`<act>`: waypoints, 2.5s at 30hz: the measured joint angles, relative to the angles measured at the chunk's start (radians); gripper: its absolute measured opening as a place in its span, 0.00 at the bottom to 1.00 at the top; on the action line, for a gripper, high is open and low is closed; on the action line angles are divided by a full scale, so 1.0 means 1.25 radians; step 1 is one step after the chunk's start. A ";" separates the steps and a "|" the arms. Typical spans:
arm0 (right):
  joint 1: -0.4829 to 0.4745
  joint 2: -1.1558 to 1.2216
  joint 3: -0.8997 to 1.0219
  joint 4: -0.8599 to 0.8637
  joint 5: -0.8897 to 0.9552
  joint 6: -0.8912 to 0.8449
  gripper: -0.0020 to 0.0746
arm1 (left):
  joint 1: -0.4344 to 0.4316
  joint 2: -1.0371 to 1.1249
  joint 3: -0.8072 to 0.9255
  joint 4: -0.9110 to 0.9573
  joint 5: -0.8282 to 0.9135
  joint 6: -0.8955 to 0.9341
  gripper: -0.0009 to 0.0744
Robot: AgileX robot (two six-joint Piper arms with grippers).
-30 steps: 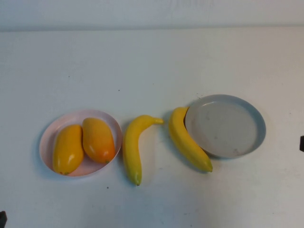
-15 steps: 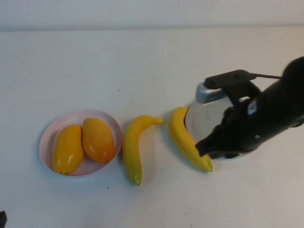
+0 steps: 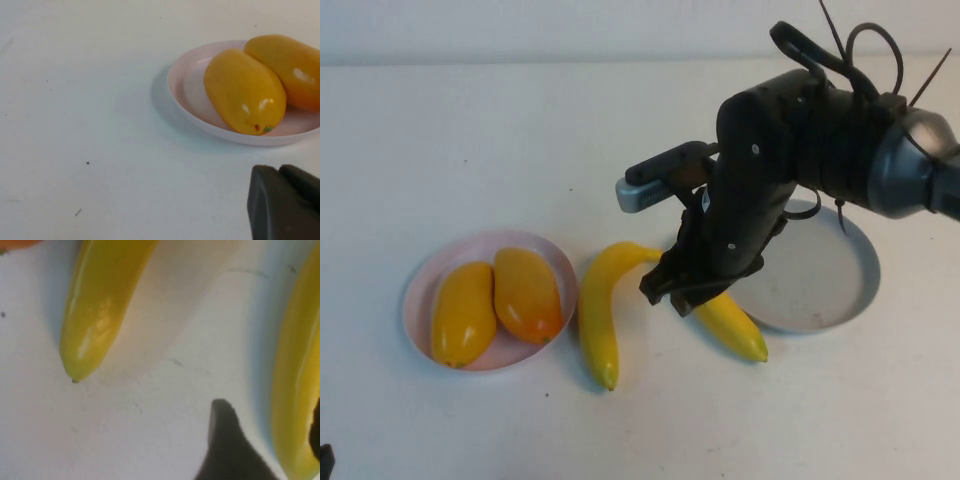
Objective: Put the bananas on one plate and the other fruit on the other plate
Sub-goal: Put another type of fruit in the right plate
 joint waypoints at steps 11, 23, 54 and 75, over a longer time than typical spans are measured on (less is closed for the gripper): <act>-0.010 0.070 -0.023 -0.055 -0.056 0.036 0.54 | 0.000 0.000 0.000 0.000 0.000 0.000 0.01; -0.029 0.119 -0.024 -0.066 -0.078 0.042 0.54 | 0.000 0.000 0.000 0.000 0.000 0.000 0.01; -0.033 0.134 -0.110 0.004 -0.006 0.029 0.51 | 0.000 0.000 0.000 0.000 0.000 0.000 0.01; -0.033 0.166 -0.111 0.055 0.005 0.027 0.52 | 0.000 0.000 0.000 0.000 0.000 0.000 0.01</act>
